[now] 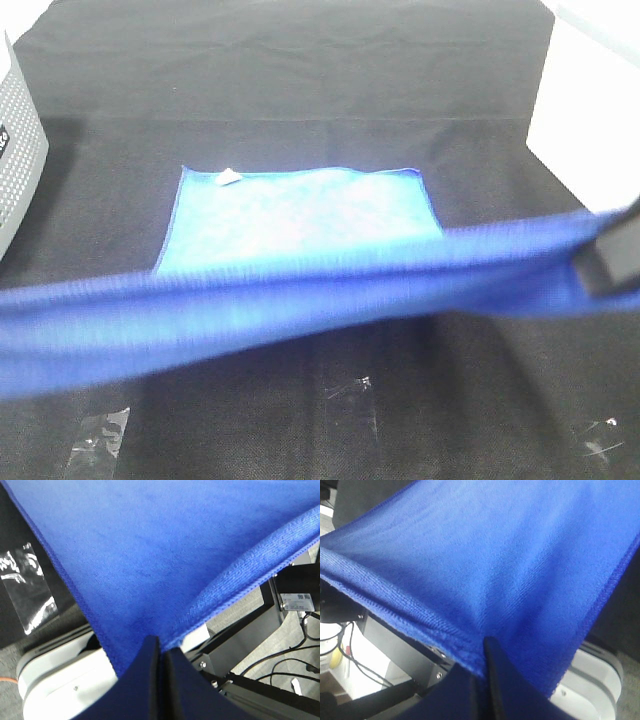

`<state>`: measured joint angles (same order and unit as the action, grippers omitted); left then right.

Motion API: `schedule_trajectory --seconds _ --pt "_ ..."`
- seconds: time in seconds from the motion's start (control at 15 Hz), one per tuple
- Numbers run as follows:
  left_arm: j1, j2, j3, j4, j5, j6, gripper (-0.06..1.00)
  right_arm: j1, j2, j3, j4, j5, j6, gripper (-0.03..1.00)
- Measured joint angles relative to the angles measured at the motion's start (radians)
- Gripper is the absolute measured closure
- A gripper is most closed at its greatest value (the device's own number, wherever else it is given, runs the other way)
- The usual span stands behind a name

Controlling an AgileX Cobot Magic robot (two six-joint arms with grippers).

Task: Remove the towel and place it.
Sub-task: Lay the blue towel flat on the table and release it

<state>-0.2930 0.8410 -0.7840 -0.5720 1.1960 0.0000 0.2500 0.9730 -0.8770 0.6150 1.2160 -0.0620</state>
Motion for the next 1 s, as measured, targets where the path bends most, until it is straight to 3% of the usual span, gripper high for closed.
schedule_trajectory --seconds 0.33,0.8,1.0 --pt "0.0 0.092 0.143 -0.028 -0.003 0.032 0.94 0.0 0.054 0.128 0.015 0.002 -0.002 0.96" --pt "-0.008 0.305 0.159 -0.036 -0.003 0.088 0.94 0.0 0.093 0.328 0.034 -0.006 -0.015 0.96" --pt "-0.137 0.41 0.159 -0.002 -0.035 0.097 0.94 0.0 0.096 0.367 0.019 -0.01 -0.016 0.96"
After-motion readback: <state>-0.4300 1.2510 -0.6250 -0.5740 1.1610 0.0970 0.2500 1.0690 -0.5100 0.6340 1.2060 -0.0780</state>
